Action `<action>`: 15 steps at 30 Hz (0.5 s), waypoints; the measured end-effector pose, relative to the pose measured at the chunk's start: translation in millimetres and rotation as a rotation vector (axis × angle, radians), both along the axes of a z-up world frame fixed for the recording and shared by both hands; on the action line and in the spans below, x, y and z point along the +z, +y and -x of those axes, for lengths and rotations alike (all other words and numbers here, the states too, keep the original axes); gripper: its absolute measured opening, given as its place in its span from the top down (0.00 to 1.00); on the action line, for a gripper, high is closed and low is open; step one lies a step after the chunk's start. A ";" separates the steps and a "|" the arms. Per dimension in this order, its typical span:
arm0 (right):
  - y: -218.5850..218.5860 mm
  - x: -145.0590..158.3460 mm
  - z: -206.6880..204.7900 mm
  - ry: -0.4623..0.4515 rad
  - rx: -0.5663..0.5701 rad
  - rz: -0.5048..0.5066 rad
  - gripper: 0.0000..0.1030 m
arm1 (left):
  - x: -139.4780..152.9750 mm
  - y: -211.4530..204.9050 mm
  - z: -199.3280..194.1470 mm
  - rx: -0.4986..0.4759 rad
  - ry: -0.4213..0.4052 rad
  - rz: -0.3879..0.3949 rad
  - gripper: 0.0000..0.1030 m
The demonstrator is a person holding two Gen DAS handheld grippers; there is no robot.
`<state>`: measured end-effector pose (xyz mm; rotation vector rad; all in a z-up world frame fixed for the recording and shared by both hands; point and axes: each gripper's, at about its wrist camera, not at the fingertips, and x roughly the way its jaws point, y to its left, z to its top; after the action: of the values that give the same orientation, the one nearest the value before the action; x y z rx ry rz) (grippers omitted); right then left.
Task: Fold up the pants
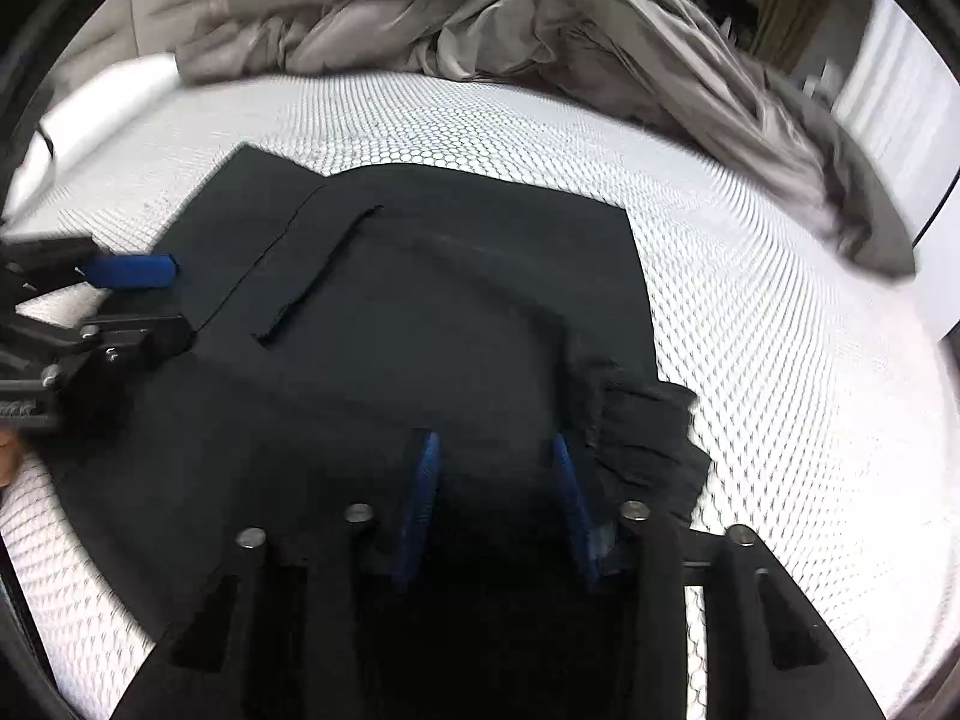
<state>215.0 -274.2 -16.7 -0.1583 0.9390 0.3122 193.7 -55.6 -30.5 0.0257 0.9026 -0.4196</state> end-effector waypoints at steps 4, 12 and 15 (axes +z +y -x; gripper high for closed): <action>4.0 17.9 2.2 -0.047 -0.027 -0.067 0.62 | 22.5 -2.0 2.8 0.035 -0.024 0.011 0.50; 60.0 -3.6 -23.3 0.044 0.064 -0.032 0.60 | -4.0 -14.8 -13.3 0.048 -0.027 -0.053 0.49; 35.2 0.3 -17.3 0.033 0.013 0.071 0.61 | -0.6 -7.7 -8.2 0.037 -0.020 -0.056 0.48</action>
<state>232.3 -239.0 -16.5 -0.2247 0.9826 0.2945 201.9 -63.2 -31.1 0.0640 0.8935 -0.3593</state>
